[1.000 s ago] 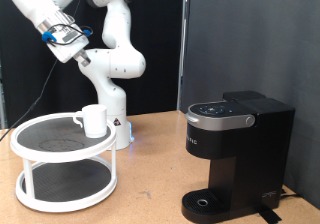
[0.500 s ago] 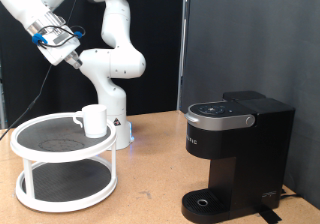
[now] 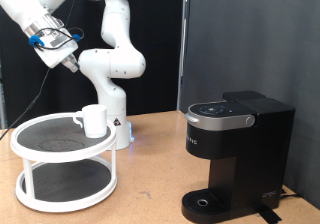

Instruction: Make a cup of coffee with the keurig machine

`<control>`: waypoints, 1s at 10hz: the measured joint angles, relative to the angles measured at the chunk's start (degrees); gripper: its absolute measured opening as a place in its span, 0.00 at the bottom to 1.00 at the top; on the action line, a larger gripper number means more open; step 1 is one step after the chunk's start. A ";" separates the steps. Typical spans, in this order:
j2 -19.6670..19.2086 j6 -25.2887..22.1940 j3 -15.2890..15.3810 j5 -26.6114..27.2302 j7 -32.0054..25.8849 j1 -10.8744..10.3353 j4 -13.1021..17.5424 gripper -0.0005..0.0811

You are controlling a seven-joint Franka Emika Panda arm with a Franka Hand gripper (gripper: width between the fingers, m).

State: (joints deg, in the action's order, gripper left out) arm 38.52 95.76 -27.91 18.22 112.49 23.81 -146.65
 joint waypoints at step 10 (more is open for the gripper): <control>-6.04 9.15 -0.04 0.06 -7.05 -0.09 -5.10 0.86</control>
State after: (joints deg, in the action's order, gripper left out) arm 32.48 104.91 -27.95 18.28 105.44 23.72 -151.76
